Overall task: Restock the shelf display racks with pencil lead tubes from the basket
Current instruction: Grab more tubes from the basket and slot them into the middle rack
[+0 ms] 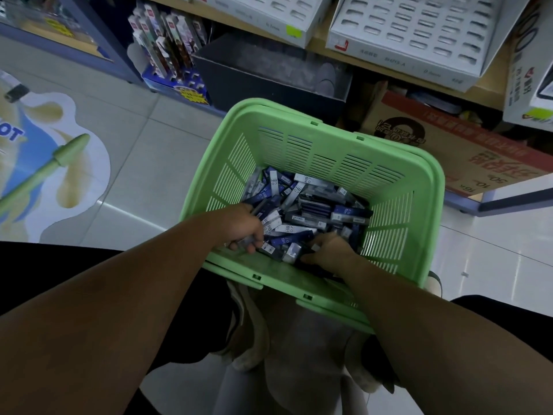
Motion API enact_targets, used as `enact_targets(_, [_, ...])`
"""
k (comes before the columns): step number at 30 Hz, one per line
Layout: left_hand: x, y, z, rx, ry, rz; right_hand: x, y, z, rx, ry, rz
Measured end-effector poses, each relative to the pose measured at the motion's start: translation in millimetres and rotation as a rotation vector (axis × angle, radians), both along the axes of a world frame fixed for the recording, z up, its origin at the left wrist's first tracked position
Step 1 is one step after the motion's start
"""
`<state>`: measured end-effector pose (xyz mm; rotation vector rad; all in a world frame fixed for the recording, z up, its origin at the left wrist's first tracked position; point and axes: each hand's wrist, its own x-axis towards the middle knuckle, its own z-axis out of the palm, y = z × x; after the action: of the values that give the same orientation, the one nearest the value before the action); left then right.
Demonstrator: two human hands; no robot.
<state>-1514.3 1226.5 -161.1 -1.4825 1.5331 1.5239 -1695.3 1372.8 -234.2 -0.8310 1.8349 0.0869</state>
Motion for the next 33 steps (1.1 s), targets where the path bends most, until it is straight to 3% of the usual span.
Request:
enact_targets(15, [0, 1, -8, -0.008, 0.018, 0.04, -8, -2, -1, 0.022, -0.032, -0.078])
enact_targets(28, [-9, 9, -7, -0.027, 0.005, 0.094, -27, -17, 30, 0.013, -0.197, -0.324])
enact_targets(31, [-10, 10, -9, -0.03, 0.02, 0.134, -35, -23, 43, 0.013, -0.226, -0.292])
enact_targets(33, [-10, 11, -10, -0.044, 0.036, 0.117, -38, -26, 53, 0.012, -0.341, -0.324])
